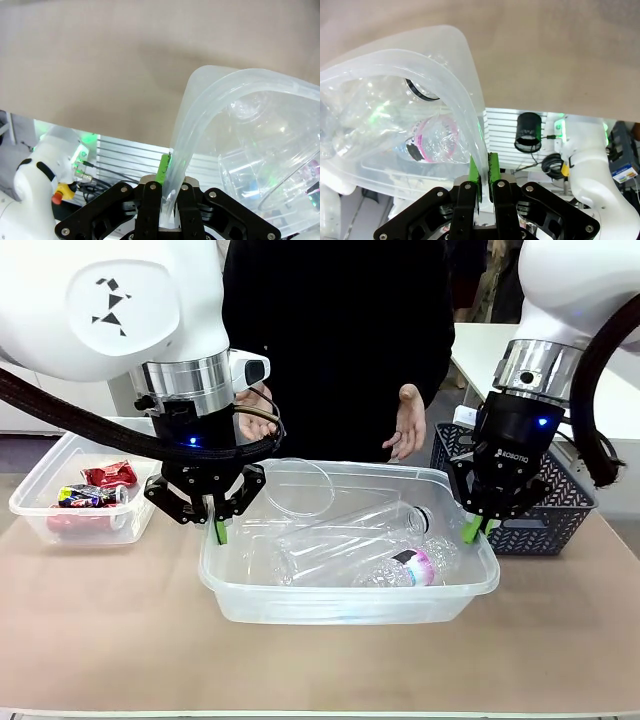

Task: Sort the waste into each basket.
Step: Offer the picked Organizing box to the human.

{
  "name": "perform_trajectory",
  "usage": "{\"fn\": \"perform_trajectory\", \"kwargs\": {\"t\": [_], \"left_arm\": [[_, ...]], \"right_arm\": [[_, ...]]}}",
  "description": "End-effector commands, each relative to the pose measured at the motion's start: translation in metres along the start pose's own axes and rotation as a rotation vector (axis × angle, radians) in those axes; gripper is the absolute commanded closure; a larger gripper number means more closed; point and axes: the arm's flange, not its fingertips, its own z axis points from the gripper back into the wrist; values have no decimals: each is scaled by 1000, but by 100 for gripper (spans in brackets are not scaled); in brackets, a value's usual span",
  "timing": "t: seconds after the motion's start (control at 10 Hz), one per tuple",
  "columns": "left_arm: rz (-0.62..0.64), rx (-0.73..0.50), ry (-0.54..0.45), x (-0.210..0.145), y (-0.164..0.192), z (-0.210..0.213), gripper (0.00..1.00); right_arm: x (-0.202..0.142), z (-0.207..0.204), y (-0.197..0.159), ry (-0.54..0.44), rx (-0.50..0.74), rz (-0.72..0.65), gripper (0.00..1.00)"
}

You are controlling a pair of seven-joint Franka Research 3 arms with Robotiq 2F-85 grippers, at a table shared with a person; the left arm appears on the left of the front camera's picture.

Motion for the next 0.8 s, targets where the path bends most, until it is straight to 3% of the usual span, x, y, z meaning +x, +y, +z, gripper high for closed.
{"fn": "perform_trajectory", "kwargs": {"t": [0.0, 0.2, 0.5, 0.7], "left_arm": [[0, 0, 0, 0, 0, 0, 96], [16, -67, -66, 51, -1, 12, 96], [11, -67, -21, 121, -1, -8, 96], [50, -73, -8, 145, 4, -28, 96]], "right_arm": [[0, 0, 0, 0, 0, 0, 91], [48, 23, 38, 28, -44, 94, 91], [112, 49, 71, 39, -33, 196, 91], [146, 49, 78, 86, 7, 228, 91]]}}
